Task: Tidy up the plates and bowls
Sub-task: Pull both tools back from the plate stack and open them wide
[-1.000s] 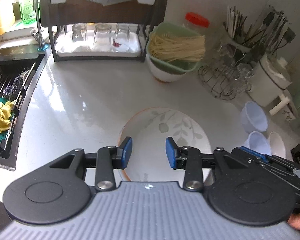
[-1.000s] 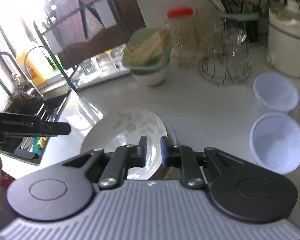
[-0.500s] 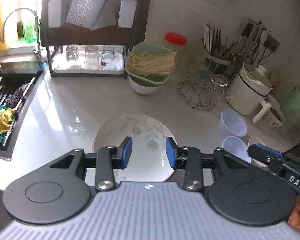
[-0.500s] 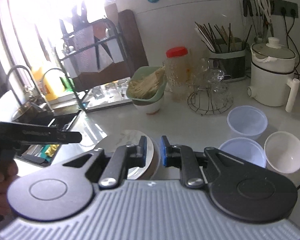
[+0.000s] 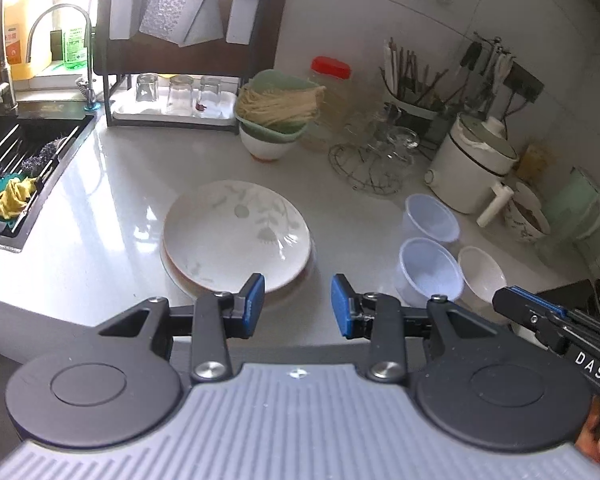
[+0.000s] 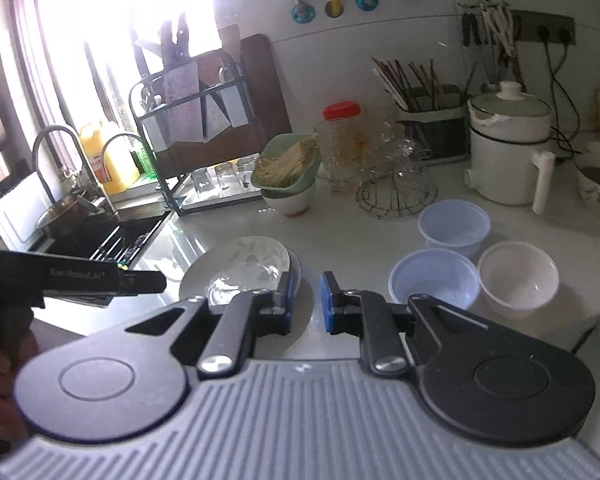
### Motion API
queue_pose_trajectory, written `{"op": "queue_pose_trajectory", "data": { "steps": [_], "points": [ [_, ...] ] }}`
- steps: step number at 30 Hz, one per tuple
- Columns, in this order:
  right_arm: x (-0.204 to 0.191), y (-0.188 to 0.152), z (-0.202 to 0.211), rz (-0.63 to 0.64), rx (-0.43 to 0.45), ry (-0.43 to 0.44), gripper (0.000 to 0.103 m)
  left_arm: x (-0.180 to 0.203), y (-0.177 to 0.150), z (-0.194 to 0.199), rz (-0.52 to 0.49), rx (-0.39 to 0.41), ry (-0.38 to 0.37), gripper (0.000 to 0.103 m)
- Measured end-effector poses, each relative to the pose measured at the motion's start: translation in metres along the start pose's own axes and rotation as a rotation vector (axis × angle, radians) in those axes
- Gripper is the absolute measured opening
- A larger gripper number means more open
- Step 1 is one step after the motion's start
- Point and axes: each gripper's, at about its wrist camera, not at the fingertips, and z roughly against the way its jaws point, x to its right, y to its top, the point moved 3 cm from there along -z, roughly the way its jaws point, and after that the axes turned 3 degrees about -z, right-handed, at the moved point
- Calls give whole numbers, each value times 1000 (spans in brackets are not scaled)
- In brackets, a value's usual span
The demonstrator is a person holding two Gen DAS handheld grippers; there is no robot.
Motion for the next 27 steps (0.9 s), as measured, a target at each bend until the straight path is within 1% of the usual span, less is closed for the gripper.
{"op": "queue_pose_trajectory", "data": {
  "steps": [4,7,13,15,20,22,24,25,26,27],
  "points": [
    [2,-7,9,-16,4,-13,17,6,-5,6,-15,-8,-10,41],
    [2,-10,9,-28,-13,-20,17,5,-3,4,-25,-15,-14,41],
    [5,-12,2,-56,-22,-67,17,5,4,-8,-48,-31,-56,42],
    [8,-13,1,-70,-17,-80,17,6,8,-17,-63,-35,-77,42],
    [17,-16,-9,-76,-27,-144,18,10,20,-46,-71,-58,-128,42],
    [22,-15,-14,-90,-32,-165,19,11,26,-56,-91,-60,-135,46],
    [29,-14,-21,-114,-37,-192,19,12,32,-65,-100,-65,-150,46],
    [32,-12,-25,-129,-41,-209,24,11,36,-71,-102,-67,-159,46],
    [37,-12,-28,-148,-46,-230,41,9,39,-78,-105,-74,-164,47],
    [40,-11,-31,-162,-50,-248,53,8,43,-85,-110,-82,-165,50]
  ]
}}
